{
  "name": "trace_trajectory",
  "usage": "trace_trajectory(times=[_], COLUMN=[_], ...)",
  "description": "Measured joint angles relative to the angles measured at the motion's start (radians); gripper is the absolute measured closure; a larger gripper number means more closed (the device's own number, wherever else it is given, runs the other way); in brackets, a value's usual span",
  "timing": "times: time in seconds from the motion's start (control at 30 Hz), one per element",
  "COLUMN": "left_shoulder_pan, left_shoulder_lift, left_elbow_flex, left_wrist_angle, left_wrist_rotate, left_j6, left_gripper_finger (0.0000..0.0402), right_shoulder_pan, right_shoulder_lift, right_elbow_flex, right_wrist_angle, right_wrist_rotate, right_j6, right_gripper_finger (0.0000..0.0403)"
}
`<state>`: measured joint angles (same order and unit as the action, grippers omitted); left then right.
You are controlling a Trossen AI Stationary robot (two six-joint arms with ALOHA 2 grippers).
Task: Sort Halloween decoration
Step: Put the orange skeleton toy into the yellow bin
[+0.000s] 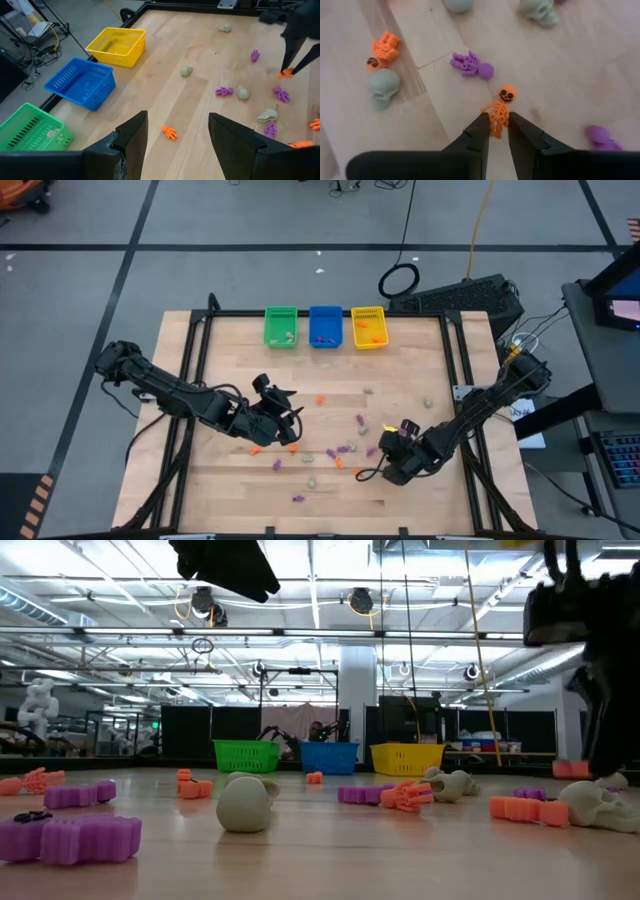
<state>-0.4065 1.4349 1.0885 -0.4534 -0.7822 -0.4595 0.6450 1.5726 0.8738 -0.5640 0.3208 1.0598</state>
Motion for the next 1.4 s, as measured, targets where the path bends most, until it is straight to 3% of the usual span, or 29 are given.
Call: trace_trajectory(times=[0.2, 0.33, 0.7, 0.87, 1.17, 1.4], left_shoulder_pan=[0.0, 0.0, -0.036, -0.071, -0.08, -0.081], left_shoulder_lift=[0.0, 0.0, 0.0, -0.002, -0.002, -0.002], left_elbow_flex=[0.0, 0.0, 0.0, -0.029, -0.157, -0.164], left_wrist_angle=[0.001, 0.005, 0.027, 0.059, 0.287, 0.384], left_wrist_rotate=[0.0, -0.008, -0.042, -0.118, -0.09, -0.049], left_j6=[-0.006, -0.006, 0.004, 0.02, 0.078, 0.181], left_gripper_finger=[0.0194, 0.0194, 0.0194, 0.0194, 0.0194, 0.0194], right_shoulder_pan=[0.012, 0.012, 0.007, -0.029, -0.123, -0.154], right_shoulder_lift=[-0.093, -0.158, -0.263, -0.262, -0.241, -0.136], right_elbow_flex=[0.001, 0.001, 0.003, 0.003, 0.003, 0.003], right_wrist_angle=[0.005, 0.035, 0.3, 0.41, 0.425, 0.491], right_wrist_rotate=[0.056, 0.17, 0.539, 0.595, 0.595, 0.594], right_j6=[-0.069, -0.178, -0.757, -0.959, -0.891, -0.814], right_gripper_finger=[0.0351, 0.0351, 0.0351, 0.0351, 0.0351, 0.0351])
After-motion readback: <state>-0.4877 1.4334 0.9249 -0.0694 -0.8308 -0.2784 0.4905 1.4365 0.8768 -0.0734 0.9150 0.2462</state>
